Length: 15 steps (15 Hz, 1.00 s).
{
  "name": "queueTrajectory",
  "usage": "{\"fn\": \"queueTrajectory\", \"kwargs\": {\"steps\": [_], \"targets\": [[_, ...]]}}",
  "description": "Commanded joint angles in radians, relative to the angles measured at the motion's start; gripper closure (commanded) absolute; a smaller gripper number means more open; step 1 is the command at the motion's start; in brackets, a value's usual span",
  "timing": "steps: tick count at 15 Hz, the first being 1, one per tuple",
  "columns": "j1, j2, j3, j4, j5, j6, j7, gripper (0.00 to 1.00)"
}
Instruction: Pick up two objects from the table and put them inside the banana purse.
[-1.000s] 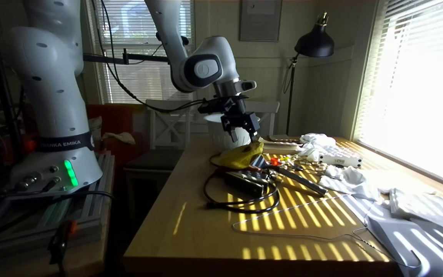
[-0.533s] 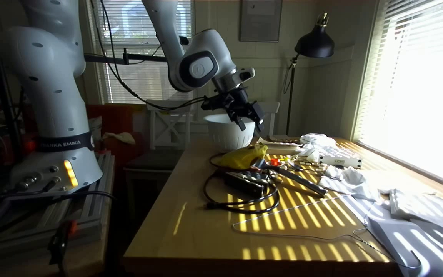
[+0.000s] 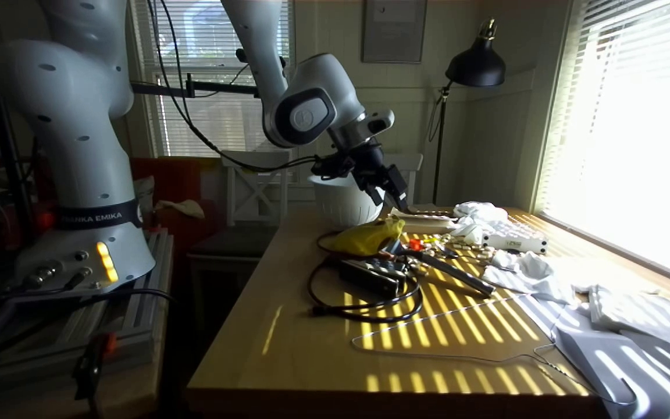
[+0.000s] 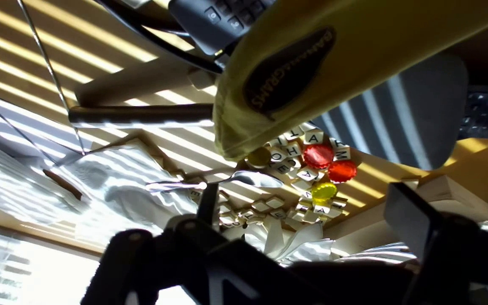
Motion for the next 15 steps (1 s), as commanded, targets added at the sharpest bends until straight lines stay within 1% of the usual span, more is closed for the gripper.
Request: {"fn": "queueTrajectory", "kwargs": {"steps": [1,2,3,4,5,6,8,11,12,15], "targets": [[0.003,0.012,-0.014,0.014,0.001,-0.004,-0.001,0.0],[0.005,0.021,-0.019,0.023,0.002,-0.004,-0.001,0.0],[-0.049,0.042,0.045,0.043,-0.008,-0.027,0.04,0.0],[-0.064,0.055,0.066,0.066,-0.006,-0.05,0.056,0.0],[-0.125,0.071,0.14,0.095,-0.019,-0.102,0.085,0.0],[-0.168,0.098,0.199,0.141,-0.013,-0.165,0.089,0.0],[-0.244,0.153,0.304,0.238,0.038,-0.282,0.057,0.0],[-0.268,0.223,0.341,0.387,0.066,-0.381,0.042,0.0],[-0.21,0.235,0.296,0.429,0.147,-0.399,-0.021,0.0],[-0.177,0.306,0.276,0.567,0.203,-0.46,-0.072,0.0]]}}
